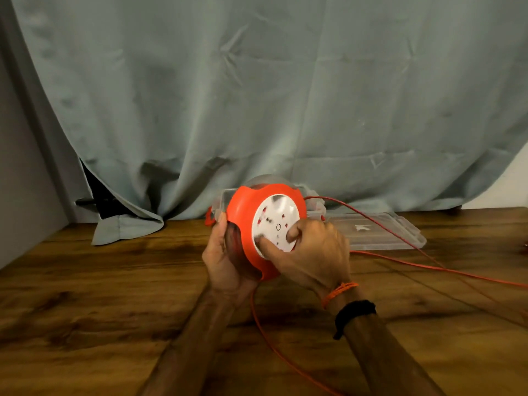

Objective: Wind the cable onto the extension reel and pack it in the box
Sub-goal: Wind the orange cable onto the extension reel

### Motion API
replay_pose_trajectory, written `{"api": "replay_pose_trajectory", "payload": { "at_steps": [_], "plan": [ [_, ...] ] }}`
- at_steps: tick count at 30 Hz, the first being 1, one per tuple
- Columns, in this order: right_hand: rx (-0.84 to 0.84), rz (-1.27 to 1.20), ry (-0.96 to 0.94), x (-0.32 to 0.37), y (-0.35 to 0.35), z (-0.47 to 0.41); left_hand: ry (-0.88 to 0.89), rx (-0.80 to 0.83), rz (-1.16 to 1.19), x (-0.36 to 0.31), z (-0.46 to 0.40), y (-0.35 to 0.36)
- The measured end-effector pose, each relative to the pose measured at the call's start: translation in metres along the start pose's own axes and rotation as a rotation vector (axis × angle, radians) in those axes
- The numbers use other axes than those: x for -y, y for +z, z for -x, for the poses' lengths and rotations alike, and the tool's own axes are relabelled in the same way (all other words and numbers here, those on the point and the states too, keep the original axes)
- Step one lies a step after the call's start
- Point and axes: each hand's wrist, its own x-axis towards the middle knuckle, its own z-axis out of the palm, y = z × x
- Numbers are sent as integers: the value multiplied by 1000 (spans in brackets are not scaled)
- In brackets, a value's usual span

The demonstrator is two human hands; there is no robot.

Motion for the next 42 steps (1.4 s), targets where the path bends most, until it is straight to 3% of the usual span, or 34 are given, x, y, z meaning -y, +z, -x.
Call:
{"api": "replay_pose_trajectory", "payload": {
  "at_steps": [3, 6, 13, 18, 29, 33, 37, 42],
  "plan": [
    [72, -162, 192, 12, 7, 0, 8, -28, -33, 1, 2, 4],
    [92, -229, 231, 14, 8, 1, 11, -53, -23, -1, 1, 3],
    [72, -169, -31, -6, -7, -12, -47, 7, 10, -4, 3, 4],
    [189, -93, -237, -18, -15, -16, -67, 27, 34, -3, 0, -1],
    [212, 101, -302, -22, -14, -10, -88, -24, -18, -4, 1, -1],
    [116, 122, -260, -18, -13, -7, -60, -60, -22, -2, -1, -5],
    [33, 68, -55, -4, -5, -2, -16, -72, -23, -1, -2, -5],
    [131, -228, 244, 12, 4, 1, 34, -121, -70, 1, -1, -2]
  ]
}}
